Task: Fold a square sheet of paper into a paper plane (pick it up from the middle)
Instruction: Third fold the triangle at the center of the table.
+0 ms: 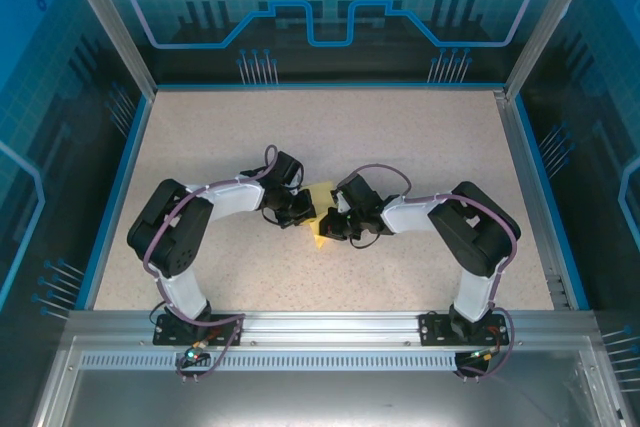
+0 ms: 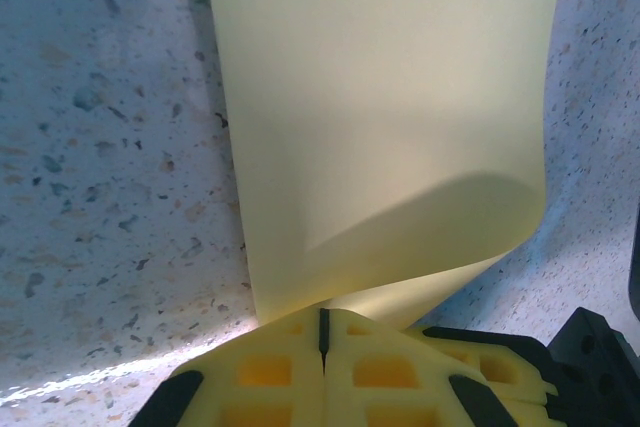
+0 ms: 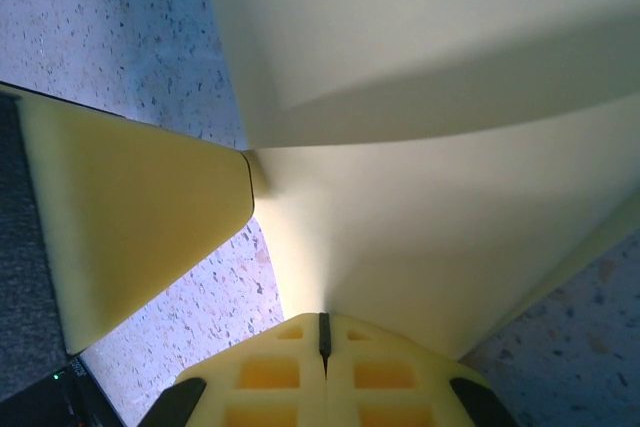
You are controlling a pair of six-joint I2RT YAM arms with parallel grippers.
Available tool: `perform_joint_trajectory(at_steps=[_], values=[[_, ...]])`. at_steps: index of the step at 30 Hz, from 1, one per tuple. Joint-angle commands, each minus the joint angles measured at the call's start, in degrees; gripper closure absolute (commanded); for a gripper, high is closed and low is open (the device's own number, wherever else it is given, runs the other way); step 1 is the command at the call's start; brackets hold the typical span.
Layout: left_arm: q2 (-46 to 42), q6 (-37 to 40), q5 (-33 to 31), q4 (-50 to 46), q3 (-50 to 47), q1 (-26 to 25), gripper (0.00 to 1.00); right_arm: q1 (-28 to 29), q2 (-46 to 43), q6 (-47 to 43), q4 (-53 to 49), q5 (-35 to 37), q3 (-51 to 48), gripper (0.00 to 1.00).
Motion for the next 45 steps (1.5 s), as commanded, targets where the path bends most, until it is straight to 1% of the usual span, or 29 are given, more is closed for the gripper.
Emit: perform_joint_trajectory(at_steps=[1, 11, 33, 39, 45], values=[[0.28, 0.99, 1.52, 0.25, 0.68, -0.33, 0.93, -1.13, 0.0, 0.92, -1.18, 1.57, 0.08, 1.0], [-0.31, 1.33, 1.34, 0.28, 0.33, -0.3, 0.93, -1.1, -2.54, 1.27, -0.92, 1.92, -1.27, 1.0], [3.59, 2.84, 0.97, -0.28, 2.44, -0.33, 0.94, -1.13, -1.9, 3.75, -1.71, 2.87, -1.58, 1.0], [3.89, 3.08, -0.3, -1.58, 2.67, -0.38, 0.95, -1.14, -2.64, 3.37, -1.32, 2.11, -1.53, 1.0], [3.76, 3.25, -1.55, -2.95, 2.51, -0.34, 0.95, -2.13, -4.73, 0.35, -3.71, 2.44, 0.3, 1.0]])
